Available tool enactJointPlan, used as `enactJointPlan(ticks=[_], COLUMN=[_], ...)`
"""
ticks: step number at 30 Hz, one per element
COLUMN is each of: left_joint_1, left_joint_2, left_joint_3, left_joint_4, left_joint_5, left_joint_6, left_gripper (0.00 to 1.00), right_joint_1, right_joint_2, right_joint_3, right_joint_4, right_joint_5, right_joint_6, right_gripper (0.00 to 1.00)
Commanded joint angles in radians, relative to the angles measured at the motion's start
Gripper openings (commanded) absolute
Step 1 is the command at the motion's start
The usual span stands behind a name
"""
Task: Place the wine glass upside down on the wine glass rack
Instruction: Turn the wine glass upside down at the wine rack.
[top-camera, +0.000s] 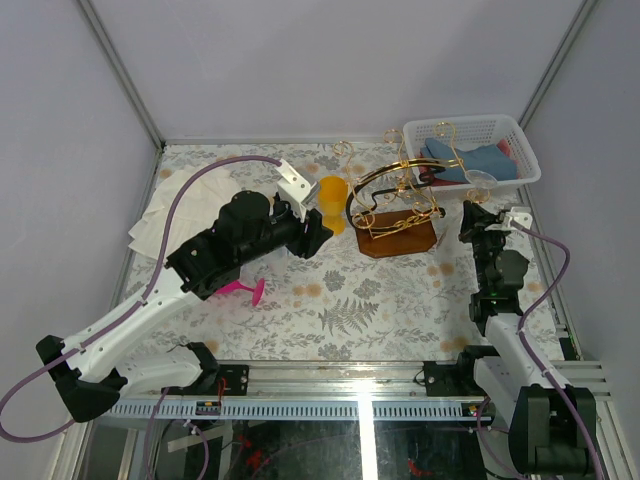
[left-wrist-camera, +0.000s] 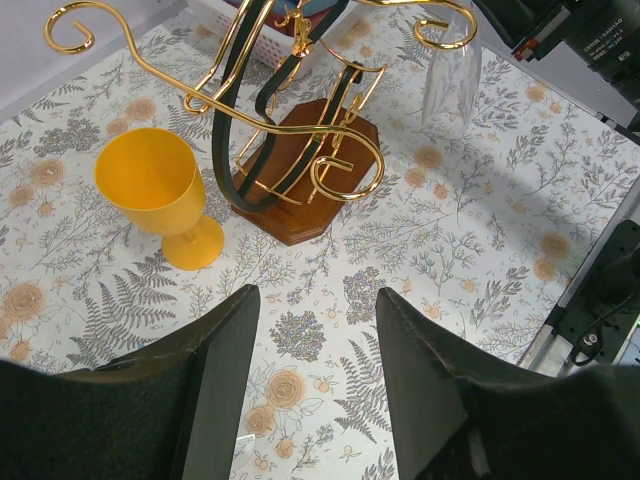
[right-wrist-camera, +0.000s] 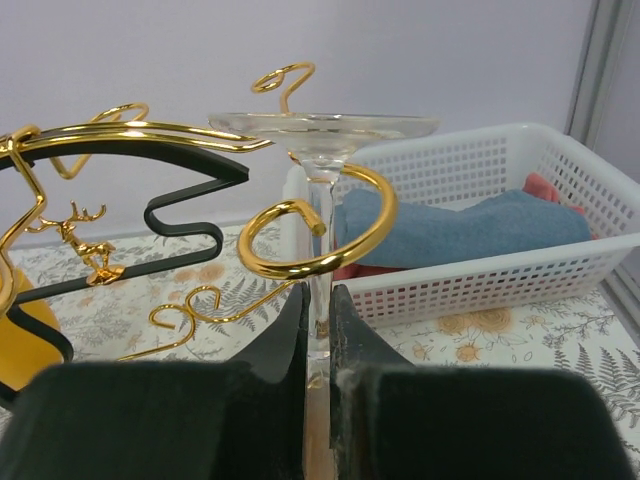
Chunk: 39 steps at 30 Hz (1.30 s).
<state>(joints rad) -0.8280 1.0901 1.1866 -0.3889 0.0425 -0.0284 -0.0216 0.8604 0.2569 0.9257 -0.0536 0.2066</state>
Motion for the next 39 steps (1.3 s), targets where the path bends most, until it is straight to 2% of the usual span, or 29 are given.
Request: enactJointPlan(ticks=[1,11,20,31,35,39], left_joint_1=[0.010,0.016,0.024,0.029,0.032,0.039], left_joint_2=[-0.002,-0.003,-0.003,-0.002,-0.001,-0.004], left_joint_3=[-0.012,-0.013,-0.012,-0.014,-0.014,-0.015], left_joint_4=[0.055,0.056,0.058,0.058,0.058,0.059], left_joint_5=[0.012,0.015,0.023,0.028,0.023,0.016], left_joint_6=[0.014,0.014,0.012,0.012,0.012,0.010], left_gripper=[0.50,0.50,0.50,0.50,0.50,0.50], right_joint_1=[-0.008,-0.009,-0.009,-0.009,-0.009,-0.009], right_joint_2=[-0.041,-0.172,-0.267,-0.219,-0.179,-0.160], right_joint_3=[0.036,-0.008,0.002,0.022,0.038,0.046], right_joint_4=[0.081,0.010,-0.138,-0.158,-0.174,-0.207], right_joint_5=[0.090,0.108,-0.003,-0.167,-0.157,-0.110], right_joint_6=[-0.009,-0.027,-0.036,-0.023,-0.011,-0.005], right_gripper=[0.00,0.00,0.00,0.00,0.01,0.08])
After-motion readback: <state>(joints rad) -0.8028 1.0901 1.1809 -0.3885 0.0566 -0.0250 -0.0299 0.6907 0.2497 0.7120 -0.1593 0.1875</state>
